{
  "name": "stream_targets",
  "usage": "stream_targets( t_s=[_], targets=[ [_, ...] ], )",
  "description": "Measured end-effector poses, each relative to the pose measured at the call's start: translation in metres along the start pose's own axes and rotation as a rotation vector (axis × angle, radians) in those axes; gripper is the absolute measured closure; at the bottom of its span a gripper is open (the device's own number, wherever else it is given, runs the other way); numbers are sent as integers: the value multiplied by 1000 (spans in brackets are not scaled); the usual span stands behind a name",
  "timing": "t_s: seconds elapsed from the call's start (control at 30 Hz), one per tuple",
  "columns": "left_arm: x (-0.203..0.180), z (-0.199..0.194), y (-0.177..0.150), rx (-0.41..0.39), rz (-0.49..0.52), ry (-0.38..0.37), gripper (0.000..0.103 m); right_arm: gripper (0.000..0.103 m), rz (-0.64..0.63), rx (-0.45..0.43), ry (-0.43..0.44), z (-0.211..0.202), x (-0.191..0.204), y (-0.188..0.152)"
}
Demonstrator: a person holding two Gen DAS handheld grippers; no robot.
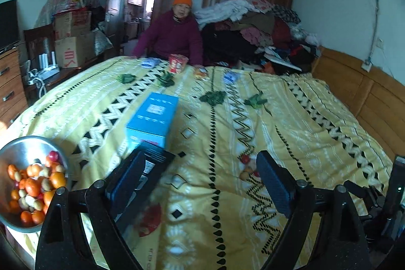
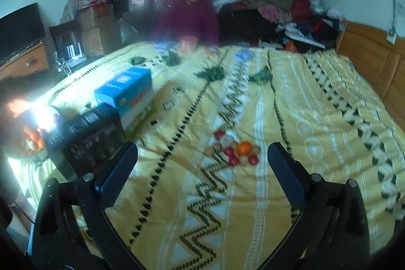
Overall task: Organize fruits
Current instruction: 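Move both open tools back to the fruit cluster on the bed, then grasp a tan round fruit from the cluster with the left tool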
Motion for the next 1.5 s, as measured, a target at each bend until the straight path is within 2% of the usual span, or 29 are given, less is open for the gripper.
stream_targets(
  t_s=[0.03,0.1,0.2,0.3,0.33,0.37,0.57,0.7,0.77,0.8,0.83,0.97,1.13,1.23,1.3,1.4,1.5],
  targets=[
    [-12,18,-5,35,21,-17,13,2,38,50,-5,13,-21,-17],
    [-34,57,-18,111,54,-60,13,10,106,118,0,29,-49,-44],
    [-59,122,-39,210,105,-82,16,17,153,173,30,41,-69,-66],
    [-73,184,-54,313,127,-120,40,22,161,200,62,52,-76,-76],
    [-76,204,-58,345,130,-134,51,22,164,210,69,57,-78,-77],
    [-80,219,-60,364,133,-145,55,23,165,218,73,61,-79,-79],
    [-98,290,-62,411,175,-157,56,27,186,239,106,82,-93,-82],
    [-106,318,-67,431,200,-164,58,43,183,251,129,94,-98,-80],
    [-111,326,-73,453,213,-165,70,51,178,257,140,100,-98,-79],
    [-112,329,-76,459,222,-164,72,55,179,259,149,103,-98,-78],
    [-111,331,-78,460,230,-157,77,55,181,261,155,105,-99,-77],
    [-109,327,-76,439,214,-174,78,58,178,255,183,117,-94,-66],
    [-93,297,-70,381,137,-206,78,63,175,243,232,142,-85,-42],
    [-83,281,-75,370,105,-223,78,63,192,232,206,162,-95,-23],
    [-80,275,-78,370,100,-235,78,69,180,240,170,176,-102,-14],
    [-80,269,-80,370,99,-257,78,71,112,272,116,196,-105,-6],
    [-83,267,-81,370,105,-273,78,72,39,313,106,210,-101,-8]
  ],
)
Point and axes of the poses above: each gripper's, at about its wrist camera, not at the fingertips, and z roughly the way its jaws point, x to its left, y to its top, the point moved 8 cm from there along z, roughly the way its jaws point, and after that the axes turned 10 degrees about x, right-handed, at the moved point
